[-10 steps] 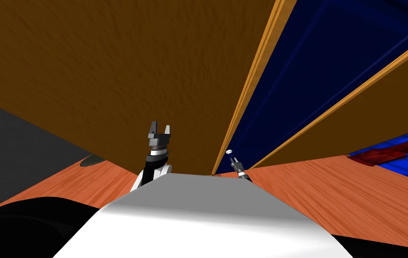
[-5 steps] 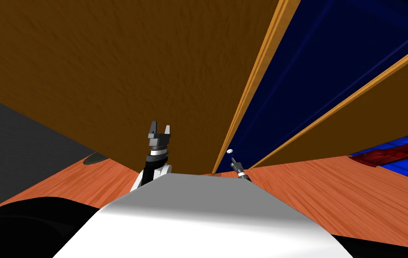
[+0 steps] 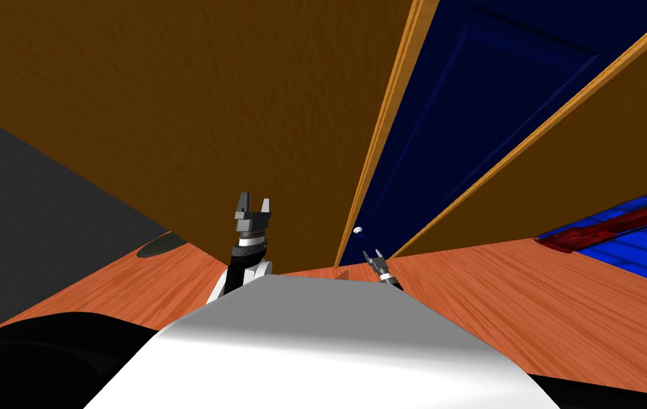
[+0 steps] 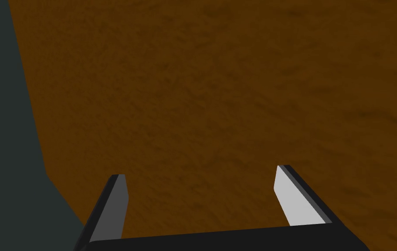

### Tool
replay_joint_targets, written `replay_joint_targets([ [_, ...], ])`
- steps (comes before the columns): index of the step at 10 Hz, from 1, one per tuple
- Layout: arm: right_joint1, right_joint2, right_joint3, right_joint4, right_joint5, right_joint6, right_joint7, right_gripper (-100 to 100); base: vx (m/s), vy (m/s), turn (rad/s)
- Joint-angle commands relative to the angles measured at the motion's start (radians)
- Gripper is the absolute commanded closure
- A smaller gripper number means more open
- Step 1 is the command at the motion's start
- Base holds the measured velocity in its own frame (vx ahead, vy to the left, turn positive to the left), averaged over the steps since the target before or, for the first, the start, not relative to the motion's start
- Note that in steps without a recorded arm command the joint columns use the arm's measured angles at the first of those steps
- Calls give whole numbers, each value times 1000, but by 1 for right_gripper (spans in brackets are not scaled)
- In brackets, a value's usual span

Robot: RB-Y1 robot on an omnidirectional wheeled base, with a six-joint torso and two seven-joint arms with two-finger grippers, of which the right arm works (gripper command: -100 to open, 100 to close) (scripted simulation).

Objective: Pull the door open

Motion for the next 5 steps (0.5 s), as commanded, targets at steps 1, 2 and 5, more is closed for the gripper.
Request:
replay_joint_targets([
  [1,0,0,0,0,0,0,0,-100,-85,-23,-6],
  [2,2,-2,-12,7,-7,-4,3,-100,68,5,134],
  [5,4,-3,-30,16,-17,-9,8,-100,185,33,103],
])
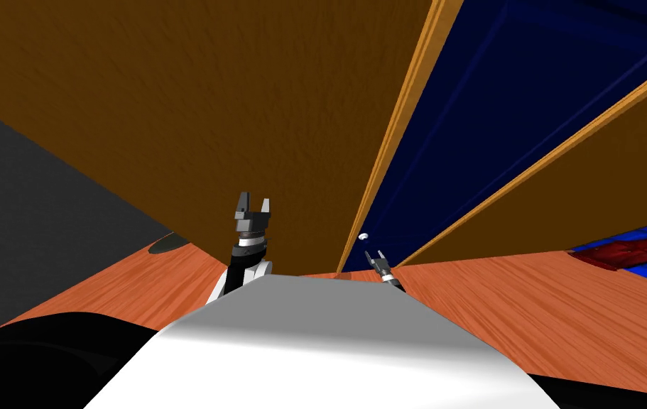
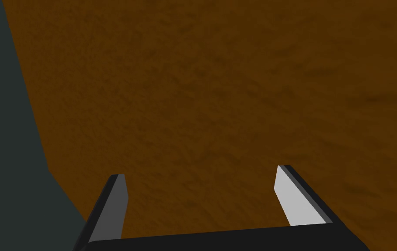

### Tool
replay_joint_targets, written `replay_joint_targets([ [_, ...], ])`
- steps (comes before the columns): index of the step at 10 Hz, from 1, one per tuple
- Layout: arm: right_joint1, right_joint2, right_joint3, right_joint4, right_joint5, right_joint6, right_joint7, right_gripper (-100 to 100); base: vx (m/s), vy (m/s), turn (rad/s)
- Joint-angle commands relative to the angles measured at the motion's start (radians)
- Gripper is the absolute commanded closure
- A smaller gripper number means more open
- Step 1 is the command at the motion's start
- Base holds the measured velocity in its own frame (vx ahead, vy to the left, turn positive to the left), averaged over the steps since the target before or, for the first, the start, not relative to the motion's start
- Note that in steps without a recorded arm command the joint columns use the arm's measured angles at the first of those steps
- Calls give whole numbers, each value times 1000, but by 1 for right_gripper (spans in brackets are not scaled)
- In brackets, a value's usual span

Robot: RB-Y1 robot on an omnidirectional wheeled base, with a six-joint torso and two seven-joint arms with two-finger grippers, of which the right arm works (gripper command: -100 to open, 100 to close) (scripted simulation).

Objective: Pull the door open

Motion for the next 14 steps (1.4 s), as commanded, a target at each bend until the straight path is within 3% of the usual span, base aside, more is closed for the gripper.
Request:
replay_joint_targets([
  [1,8,0,-13,-8,-7,4,1,-100,203,34,118],
  [3,10,-1,-32,2,-18,0,6,-100,221,40,143],
  [4,11,-1,-27,0,-15,-2,5,-100,90,0,24],
  [5,11,-1,-27,0,-15,-2,5,100,-12,-2,-13],
  [10,11,-1,-27,0,-15,-2,5,100,-17,-3,-3],
  [14,8,1,-26,2,-35,7,-86,100,-29,-18,51],
])
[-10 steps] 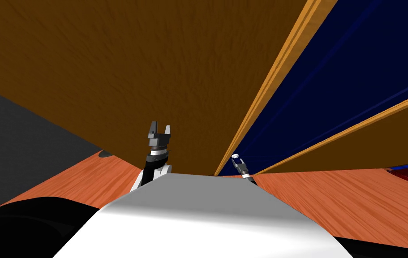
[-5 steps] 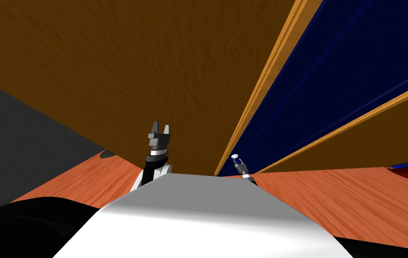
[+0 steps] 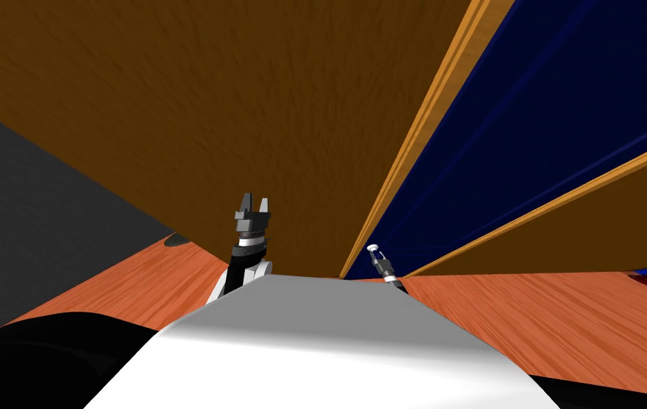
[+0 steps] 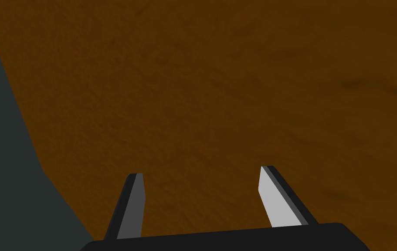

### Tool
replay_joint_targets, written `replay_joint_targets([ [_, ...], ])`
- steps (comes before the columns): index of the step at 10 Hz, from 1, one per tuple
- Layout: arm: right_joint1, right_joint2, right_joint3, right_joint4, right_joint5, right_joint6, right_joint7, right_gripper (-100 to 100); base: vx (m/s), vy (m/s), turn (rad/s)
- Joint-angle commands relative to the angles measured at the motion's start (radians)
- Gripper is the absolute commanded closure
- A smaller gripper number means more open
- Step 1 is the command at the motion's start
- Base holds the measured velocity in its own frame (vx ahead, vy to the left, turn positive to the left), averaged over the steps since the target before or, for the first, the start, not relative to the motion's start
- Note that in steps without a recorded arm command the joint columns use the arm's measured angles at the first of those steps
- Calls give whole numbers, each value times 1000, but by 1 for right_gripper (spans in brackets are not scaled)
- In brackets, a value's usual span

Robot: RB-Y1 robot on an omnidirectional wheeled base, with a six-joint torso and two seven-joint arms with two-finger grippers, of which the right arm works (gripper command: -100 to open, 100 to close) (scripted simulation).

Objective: Pull the door open

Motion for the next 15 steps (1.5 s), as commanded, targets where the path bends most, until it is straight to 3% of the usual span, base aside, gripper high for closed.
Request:
replay_joint_targets([
  [1,-4,2,1,4,-10,0,-45,100,-39,-27,69],
  [15,-24,15,6,7,-99,29,-391,100,-45,-25,70],
])
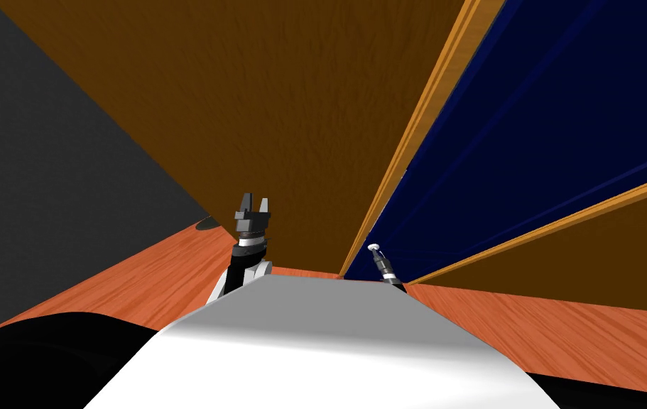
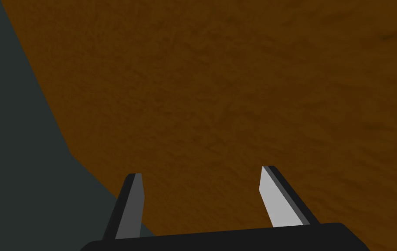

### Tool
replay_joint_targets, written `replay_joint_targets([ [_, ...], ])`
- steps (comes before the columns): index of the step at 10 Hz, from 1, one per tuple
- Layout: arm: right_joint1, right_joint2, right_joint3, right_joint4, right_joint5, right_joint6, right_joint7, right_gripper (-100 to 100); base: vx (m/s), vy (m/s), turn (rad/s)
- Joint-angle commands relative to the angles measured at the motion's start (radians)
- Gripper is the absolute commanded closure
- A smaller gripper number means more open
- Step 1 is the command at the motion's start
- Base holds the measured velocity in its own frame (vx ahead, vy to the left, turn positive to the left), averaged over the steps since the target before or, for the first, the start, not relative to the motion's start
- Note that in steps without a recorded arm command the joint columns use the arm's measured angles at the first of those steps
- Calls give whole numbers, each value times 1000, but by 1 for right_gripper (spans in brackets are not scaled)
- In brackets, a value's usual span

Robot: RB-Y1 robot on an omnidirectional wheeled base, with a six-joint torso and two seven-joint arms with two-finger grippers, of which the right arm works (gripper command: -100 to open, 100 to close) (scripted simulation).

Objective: Pull the door open

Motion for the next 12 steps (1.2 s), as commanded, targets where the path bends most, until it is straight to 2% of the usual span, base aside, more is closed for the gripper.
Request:
replay_joint_targets([
  [1,-5,2,0,1,-18,5,-50,100,-64,-45,132],
  [3,-7,4,1,1,-30,9,-100,100,-55,-29,61],
  [4,-7,4,1,1,-30,9,-105,100,-39,-20,41],
  [5,-10,6,2,1,-43,14,-146,100,-45,-22,84],
  [12,-22,14,4,3,-96,31,-311,100,-60,-30,87],
])
